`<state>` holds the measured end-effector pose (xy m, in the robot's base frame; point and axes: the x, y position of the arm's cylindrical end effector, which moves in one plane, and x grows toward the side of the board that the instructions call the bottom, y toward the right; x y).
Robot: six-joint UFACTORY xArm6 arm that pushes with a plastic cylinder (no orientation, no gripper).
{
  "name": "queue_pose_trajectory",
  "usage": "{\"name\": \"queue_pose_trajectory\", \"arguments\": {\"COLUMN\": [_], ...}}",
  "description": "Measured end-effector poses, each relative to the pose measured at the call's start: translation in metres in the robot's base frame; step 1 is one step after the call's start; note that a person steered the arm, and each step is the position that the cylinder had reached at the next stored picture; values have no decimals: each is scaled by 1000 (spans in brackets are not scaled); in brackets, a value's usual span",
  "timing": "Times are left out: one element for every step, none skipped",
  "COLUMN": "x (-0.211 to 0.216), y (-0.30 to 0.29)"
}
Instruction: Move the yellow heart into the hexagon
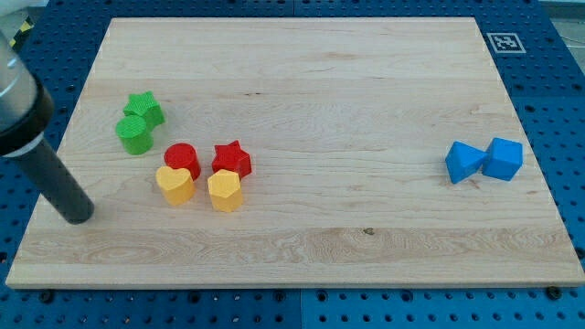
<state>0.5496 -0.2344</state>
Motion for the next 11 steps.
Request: {"name": "queue_pose_trajectory", "arguments": {"x": [0,-2,-22,-38,-38,-33,-23,-23,-27,-24,13], "y": [24,15,5,15,55,124,190,171,122,104,114]}}
